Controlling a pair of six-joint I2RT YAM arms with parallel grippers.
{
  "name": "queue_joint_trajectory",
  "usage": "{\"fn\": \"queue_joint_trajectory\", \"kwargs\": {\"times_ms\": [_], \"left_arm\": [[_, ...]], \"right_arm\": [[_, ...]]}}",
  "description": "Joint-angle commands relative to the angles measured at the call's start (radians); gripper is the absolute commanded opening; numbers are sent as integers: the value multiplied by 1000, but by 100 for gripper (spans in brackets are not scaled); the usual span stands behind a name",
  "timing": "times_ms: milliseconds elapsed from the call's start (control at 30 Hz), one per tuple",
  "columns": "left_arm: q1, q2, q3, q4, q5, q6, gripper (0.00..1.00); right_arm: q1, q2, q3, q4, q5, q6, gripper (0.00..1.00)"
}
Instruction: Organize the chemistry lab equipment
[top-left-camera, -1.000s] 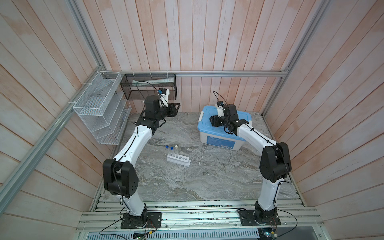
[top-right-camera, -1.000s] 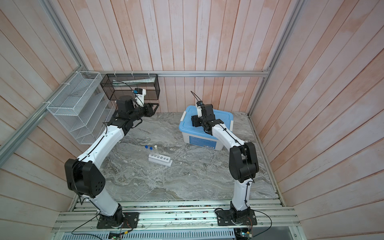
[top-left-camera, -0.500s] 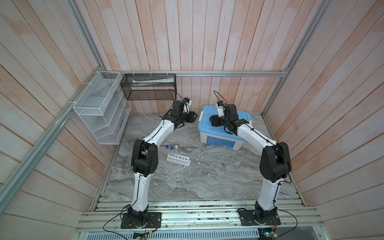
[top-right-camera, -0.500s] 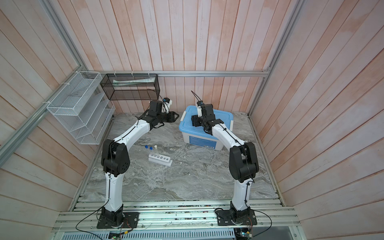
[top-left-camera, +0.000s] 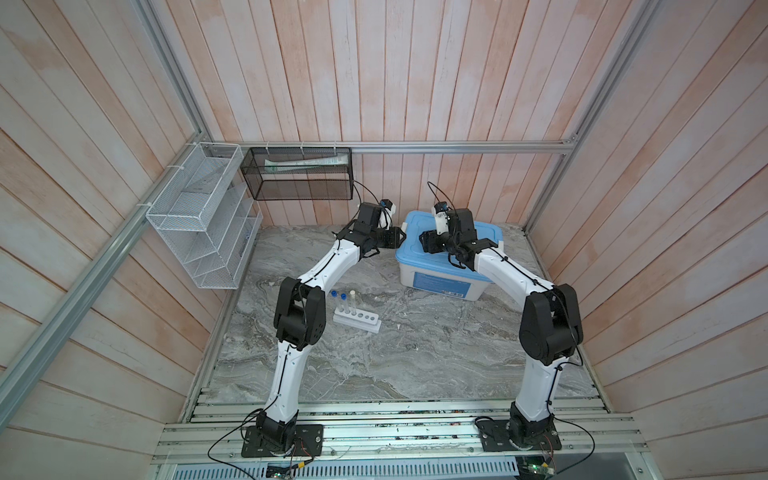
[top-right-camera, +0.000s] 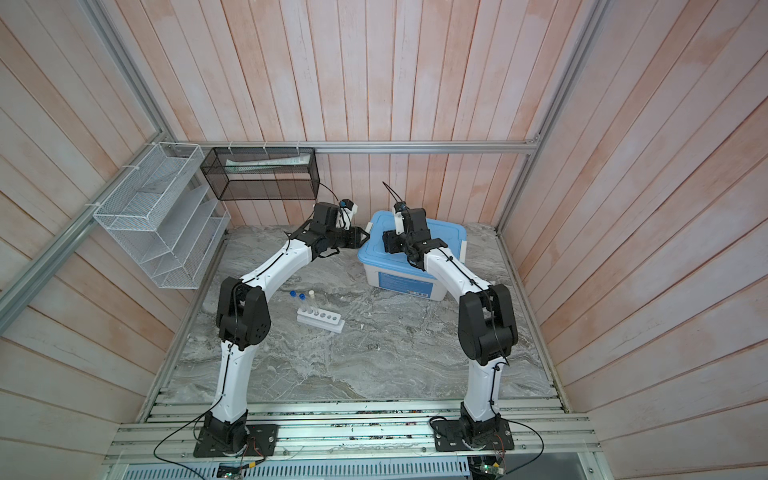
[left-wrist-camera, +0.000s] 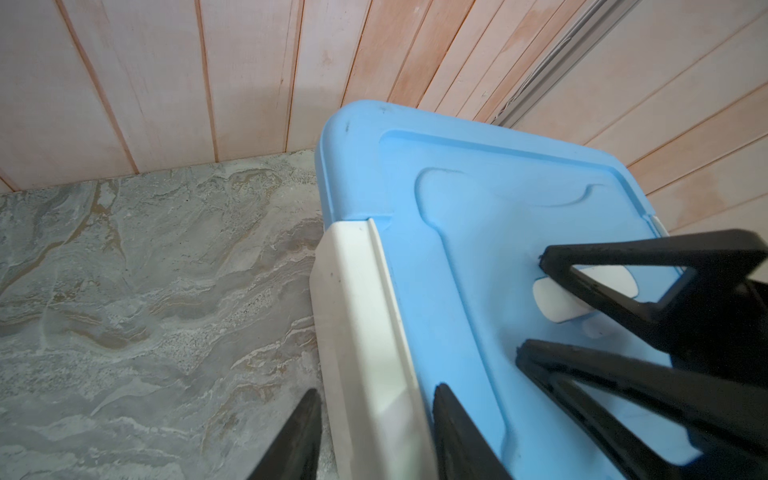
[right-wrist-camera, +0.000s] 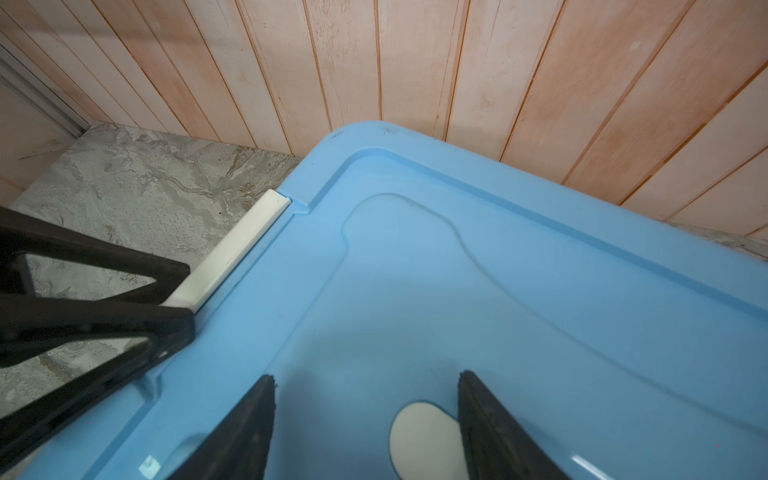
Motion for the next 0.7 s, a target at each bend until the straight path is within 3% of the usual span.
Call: {"fn": "queue_joint_trajectory", "kwargs": {"times_ms": [0,667], "left_arm": [[-3,21,35,-27,-37,12,45],[55,-35,-55,66,-10,-16,46]], "right_arm": [[3,60,-61,-186,-17,41,70],[4,76,-53,-183,-22,43,70]]}}
